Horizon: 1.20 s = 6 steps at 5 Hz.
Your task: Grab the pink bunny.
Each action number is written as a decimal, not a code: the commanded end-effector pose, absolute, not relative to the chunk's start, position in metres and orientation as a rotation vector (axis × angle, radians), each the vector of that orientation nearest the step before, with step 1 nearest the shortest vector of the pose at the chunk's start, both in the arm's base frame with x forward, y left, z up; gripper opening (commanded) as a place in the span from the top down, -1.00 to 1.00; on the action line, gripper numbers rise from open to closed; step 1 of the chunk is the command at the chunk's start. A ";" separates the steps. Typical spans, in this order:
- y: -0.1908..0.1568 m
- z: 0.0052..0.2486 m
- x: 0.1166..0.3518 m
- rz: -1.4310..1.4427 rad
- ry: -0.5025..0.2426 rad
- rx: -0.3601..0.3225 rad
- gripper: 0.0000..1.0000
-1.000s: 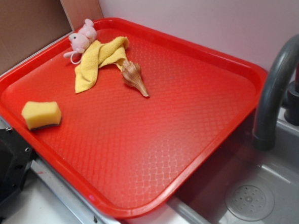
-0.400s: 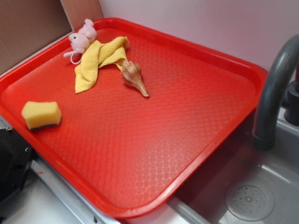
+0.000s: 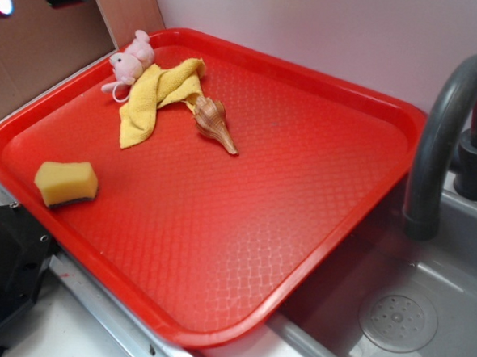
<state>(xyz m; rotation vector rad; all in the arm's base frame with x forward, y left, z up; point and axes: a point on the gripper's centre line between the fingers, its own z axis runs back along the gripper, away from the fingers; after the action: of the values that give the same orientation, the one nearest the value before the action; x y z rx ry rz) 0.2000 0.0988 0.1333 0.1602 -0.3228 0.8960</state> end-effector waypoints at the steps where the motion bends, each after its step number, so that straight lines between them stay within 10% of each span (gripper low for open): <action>1: 0.140 0.112 0.239 0.948 -0.523 0.198 -1.00; 6: 0.164 0.055 0.287 0.911 -0.395 0.042 -1.00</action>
<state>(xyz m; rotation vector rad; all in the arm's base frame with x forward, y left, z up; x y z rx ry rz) 0.2842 0.1527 0.0336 0.0357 -0.3309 0.9185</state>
